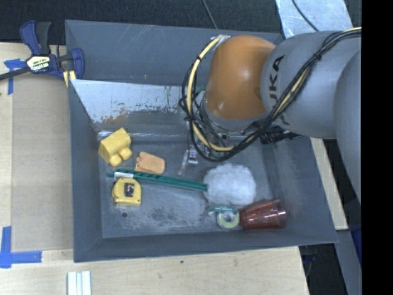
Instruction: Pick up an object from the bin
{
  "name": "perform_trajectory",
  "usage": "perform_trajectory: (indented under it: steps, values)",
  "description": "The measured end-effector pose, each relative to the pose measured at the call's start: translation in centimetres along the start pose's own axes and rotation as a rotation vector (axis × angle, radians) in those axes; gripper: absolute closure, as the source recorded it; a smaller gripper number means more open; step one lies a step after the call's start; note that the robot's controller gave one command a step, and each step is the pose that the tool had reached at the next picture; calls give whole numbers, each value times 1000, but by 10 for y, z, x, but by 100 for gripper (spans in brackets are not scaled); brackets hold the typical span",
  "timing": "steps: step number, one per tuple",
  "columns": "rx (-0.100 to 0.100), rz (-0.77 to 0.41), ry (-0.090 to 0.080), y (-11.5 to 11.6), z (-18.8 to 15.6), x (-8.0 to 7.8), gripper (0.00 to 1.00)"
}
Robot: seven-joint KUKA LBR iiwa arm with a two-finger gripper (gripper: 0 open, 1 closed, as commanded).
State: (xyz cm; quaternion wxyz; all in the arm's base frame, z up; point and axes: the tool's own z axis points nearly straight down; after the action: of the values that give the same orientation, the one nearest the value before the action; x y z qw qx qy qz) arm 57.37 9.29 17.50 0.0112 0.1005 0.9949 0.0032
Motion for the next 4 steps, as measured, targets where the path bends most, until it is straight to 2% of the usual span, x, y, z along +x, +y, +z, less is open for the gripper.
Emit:
perform_trajectory:
  steps: [1,2,3,4]
  values:
    - [2,-188,3,2,5,1,100]
    - [2,-317,4,-1,-15,1,100]
    - [2,-319,2,-1,-16,0,100]
    - [2,-349,4,-18,-17,-6,100]
